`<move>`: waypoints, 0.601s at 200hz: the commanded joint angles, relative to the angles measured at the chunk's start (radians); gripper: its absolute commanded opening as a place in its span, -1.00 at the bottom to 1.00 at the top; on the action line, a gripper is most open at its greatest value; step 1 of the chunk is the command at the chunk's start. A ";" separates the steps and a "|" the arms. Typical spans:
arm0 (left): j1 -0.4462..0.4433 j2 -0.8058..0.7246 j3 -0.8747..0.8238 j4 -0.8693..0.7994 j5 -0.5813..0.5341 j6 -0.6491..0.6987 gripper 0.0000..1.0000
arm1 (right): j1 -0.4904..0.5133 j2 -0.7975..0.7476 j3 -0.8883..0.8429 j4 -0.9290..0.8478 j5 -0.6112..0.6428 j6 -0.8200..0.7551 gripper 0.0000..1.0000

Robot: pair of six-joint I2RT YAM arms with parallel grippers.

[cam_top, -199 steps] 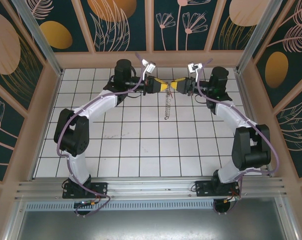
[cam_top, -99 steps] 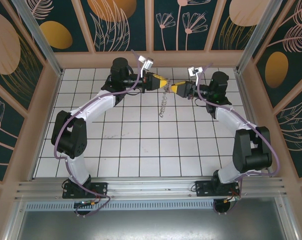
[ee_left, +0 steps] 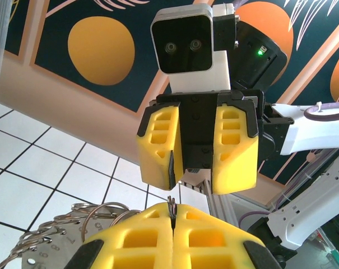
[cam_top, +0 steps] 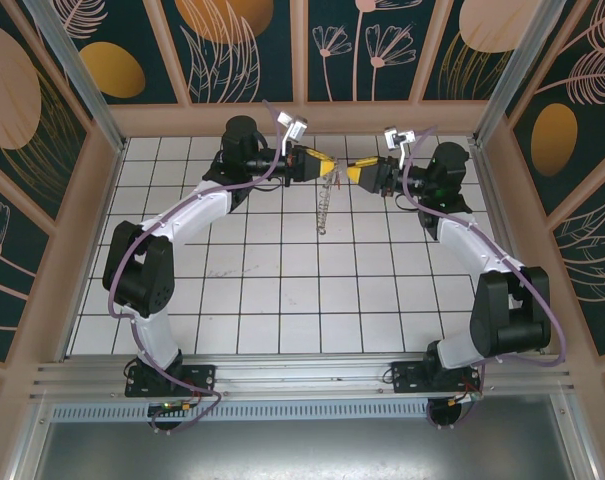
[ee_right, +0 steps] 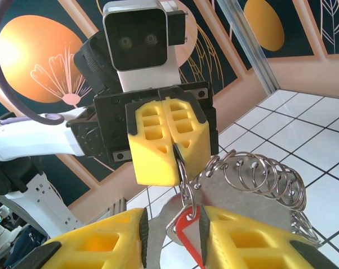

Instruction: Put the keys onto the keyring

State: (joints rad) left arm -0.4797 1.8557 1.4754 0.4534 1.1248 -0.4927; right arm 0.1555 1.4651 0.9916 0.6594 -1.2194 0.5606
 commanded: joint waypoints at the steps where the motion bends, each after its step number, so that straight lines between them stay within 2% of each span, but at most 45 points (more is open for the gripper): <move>1: 0.000 -0.038 0.005 0.056 0.010 -0.015 -1.00 | 0.016 0.016 0.007 0.074 0.008 0.024 -0.36; 39: 0.000 -0.038 0.005 0.064 0.011 -0.021 -1.00 | 0.043 0.048 0.031 0.088 0.017 0.033 -0.39; 59: 0.000 -0.038 0.006 0.067 0.007 -0.025 -1.00 | 0.051 0.054 0.035 0.090 0.013 0.032 -0.57; 89: 0.000 -0.043 0.002 0.070 -0.013 -0.026 -1.00 | 0.050 0.041 0.008 0.089 0.006 0.024 -1.00; 120: 0.000 -0.053 -0.015 0.114 -0.041 -0.052 -1.00 | 0.055 0.023 -0.033 0.091 0.010 0.019 -1.00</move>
State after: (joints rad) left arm -0.4789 1.8523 1.4734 0.4721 1.1114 -0.5095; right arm 0.2001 1.5150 0.9905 0.7082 -1.2011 0.5903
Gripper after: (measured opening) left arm 0.059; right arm 0.053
